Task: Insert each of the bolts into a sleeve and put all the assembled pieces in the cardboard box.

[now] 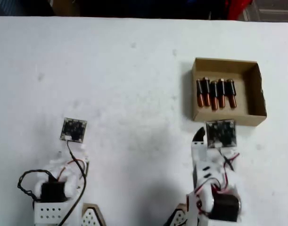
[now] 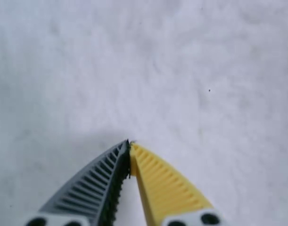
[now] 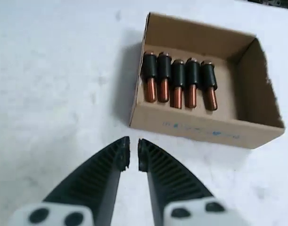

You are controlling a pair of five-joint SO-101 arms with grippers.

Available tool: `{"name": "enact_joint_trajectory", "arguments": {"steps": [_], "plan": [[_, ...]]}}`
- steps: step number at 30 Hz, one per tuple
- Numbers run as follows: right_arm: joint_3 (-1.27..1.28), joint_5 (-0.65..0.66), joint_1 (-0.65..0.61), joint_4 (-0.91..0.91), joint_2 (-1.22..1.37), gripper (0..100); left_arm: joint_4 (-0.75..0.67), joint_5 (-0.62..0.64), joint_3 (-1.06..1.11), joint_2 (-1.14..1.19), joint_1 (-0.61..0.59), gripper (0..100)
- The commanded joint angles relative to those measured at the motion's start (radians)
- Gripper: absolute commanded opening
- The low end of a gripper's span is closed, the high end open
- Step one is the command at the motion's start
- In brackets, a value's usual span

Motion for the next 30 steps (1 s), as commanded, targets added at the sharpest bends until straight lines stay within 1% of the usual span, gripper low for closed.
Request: {"name": "enact_joint_trajectory", "arguments": {"steps": [1, 13, 26, 30], "plan": [[0.058, 0.005, 0.01, -0.036, -0.002, 1.7, 0.005, 0.009, -0.003, -0.015, -0.001, 2], [0.261, 0.005, 0.004, -0.038, -0.002, 1.7, 0.005, 0.009, -0.003, -0.015, -0.001, 2], [0.325, 0.006, 0.012, -0.028, 0.001, 1.7, 0.005, 0.009, -0.003, -0.015, -0.001, 2], [0.325, 0.012, 0.01, 0.071, 0.001, 1.8, 0.005, 0.009, -0.003, -0.015, -0.001, 2]]}}
